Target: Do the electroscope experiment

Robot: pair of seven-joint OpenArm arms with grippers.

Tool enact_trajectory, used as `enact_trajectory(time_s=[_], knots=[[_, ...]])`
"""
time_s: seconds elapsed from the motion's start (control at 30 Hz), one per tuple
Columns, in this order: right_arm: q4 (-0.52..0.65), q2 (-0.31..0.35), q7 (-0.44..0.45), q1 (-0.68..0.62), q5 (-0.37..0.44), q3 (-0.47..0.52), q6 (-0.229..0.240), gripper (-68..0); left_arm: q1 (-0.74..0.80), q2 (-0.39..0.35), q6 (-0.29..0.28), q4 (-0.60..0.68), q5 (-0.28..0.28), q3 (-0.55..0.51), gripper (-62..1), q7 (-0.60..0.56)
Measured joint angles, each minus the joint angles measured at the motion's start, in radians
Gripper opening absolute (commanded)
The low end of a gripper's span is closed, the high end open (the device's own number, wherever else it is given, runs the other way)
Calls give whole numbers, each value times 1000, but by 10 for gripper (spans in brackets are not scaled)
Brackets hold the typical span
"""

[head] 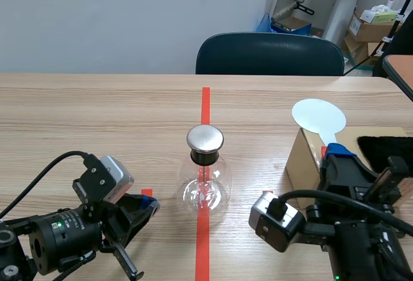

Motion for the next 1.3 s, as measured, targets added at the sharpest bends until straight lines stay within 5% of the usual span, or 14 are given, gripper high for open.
enact_trajectory(time_s=[0.27, 1.0, 1.3], knots=[[0, 0, 35, 0, 0, 0, 0, -667, 0, 16, -2, 0, 0, 0, -584, 0], [0, 0, 511, 0, -4, 0, 0, -667, 0, 16, 0, 0, 5, 0, -584, 0], [0, 0, 602, 0, -7, 0, 0, -667, 0, 16, 0, 0, 50, 0, -584, 0]])
